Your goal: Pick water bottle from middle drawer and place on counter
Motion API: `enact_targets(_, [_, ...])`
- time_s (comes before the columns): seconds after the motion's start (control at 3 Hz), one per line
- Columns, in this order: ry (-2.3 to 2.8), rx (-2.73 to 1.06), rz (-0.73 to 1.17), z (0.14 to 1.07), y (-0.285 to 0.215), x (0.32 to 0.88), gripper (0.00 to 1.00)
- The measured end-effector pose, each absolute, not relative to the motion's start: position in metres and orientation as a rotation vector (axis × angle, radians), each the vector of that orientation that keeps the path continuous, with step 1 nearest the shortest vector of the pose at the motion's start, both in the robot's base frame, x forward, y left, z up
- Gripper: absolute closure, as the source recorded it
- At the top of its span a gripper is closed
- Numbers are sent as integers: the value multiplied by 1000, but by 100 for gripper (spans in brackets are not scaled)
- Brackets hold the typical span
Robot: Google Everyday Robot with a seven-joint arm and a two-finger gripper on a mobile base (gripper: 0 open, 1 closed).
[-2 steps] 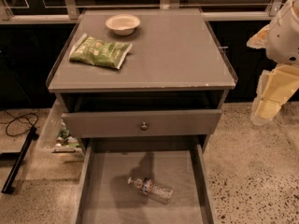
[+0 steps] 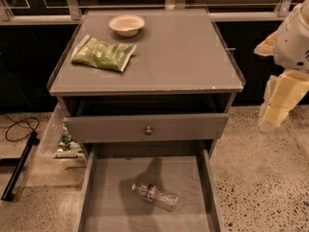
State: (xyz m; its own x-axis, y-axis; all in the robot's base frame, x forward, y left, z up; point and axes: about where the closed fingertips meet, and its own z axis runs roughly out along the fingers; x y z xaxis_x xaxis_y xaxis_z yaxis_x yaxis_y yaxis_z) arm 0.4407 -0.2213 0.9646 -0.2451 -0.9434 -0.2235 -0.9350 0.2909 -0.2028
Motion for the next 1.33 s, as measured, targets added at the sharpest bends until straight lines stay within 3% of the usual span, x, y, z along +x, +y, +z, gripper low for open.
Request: enact_targets(1.33, [2316,-1728,200,916,-224,455,0])
